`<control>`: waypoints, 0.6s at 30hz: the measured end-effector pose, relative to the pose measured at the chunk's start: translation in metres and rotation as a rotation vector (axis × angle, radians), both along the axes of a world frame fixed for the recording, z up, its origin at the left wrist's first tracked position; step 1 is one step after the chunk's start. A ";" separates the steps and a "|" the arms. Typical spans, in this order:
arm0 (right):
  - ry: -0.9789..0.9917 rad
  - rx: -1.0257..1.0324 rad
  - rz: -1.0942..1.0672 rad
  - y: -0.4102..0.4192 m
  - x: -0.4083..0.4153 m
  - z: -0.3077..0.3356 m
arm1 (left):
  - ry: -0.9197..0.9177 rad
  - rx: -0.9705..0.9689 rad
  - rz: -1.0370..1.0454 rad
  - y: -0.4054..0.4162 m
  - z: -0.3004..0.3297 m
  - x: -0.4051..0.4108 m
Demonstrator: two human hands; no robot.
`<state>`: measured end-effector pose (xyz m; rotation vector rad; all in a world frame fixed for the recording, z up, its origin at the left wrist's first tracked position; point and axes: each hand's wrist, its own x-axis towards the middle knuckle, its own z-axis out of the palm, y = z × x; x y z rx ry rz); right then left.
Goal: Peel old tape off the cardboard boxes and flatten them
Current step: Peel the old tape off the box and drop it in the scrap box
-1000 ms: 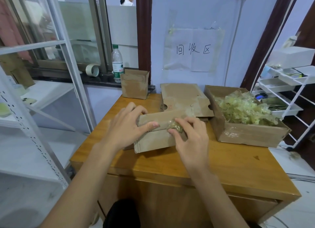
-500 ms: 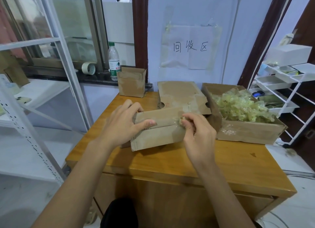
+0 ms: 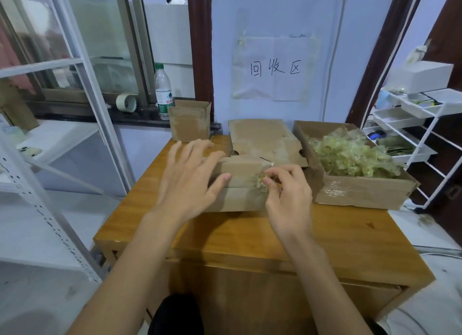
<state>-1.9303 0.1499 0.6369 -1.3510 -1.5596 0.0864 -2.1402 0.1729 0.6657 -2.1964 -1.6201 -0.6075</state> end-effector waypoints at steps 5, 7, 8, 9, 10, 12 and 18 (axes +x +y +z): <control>0.039 -0.023 -0.032 -0.001 0.010 0.006 | 0.026 -0.015 -0.003 0.003 -0.008 0.007; 0.059 0.014 -0.031 -0.005 0.014 0.014 | 0.000 0.059 -0.035 -0.001 -0.001 0.009; 0.077 0.034 -0.030 -0.007 0.015 0.020 | -0.012 0.079 -0.050 -0.004 0.006 0.010; 0.096 0.054 -0.028 -0.009 0.018 0.029 | -0.018 0.075 -0.056 -0.006 0.014 0.012; 0.105 0.073 -0.024 -0.011 0.020 0.038 | -0.016 0.046 -0.054 -0.009 0.024 0.014; 0.077 0.094 -0.032 -0.012 0.025 0.052 | 0.026 -0.036 -0.037 -0.014 0.041 0.017; 0.017 0.121 -0.080 -0.017 0.026 0.037 | 0.015 -0.215 -0.016 -0.021 0.038 0.031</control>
